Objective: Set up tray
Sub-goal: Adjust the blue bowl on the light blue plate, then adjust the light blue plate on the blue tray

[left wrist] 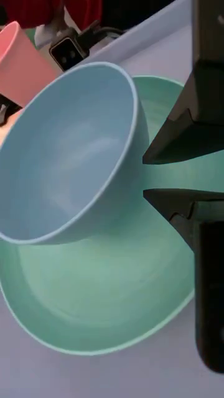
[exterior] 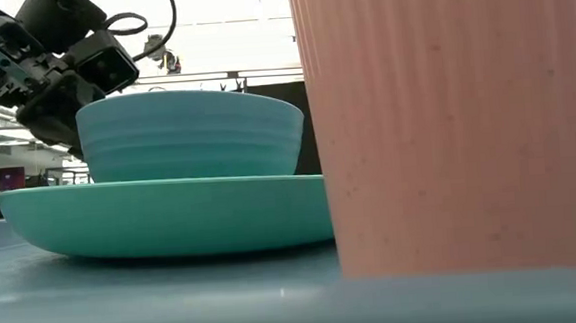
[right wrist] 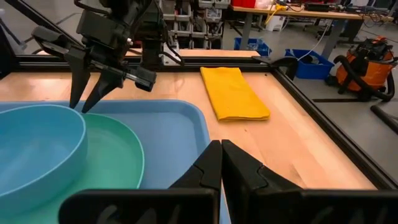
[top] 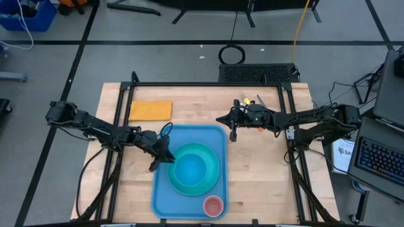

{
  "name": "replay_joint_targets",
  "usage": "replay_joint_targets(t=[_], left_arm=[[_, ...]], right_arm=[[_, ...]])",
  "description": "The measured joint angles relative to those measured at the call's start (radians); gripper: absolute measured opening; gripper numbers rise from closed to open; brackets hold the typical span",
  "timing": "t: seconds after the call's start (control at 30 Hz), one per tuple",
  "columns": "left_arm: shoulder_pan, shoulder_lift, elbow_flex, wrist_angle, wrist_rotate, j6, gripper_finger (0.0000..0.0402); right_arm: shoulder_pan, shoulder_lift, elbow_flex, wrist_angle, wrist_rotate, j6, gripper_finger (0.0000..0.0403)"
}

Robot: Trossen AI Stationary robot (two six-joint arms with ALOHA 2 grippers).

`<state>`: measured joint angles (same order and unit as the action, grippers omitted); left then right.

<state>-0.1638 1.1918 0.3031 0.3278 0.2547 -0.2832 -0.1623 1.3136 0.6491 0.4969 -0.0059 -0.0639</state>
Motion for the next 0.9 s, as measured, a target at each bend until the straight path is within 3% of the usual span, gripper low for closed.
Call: replay_joint_targets(t=[0.53, 0.9], left_arm=[[0.0, 0.087, 0.025, 0.099, 0.032, 0.019, 0.0076], [0.026, 0.084, 0.035, 0.001, -0.017, 0.065, 0.0076]], right_arm=[[0.0, 0.0, 0.0, 0.0, 0.0, 0.0, 0.0], [0.001, 0.0, 0.0, -0.004, 0.0, 0.0, 0.0]])
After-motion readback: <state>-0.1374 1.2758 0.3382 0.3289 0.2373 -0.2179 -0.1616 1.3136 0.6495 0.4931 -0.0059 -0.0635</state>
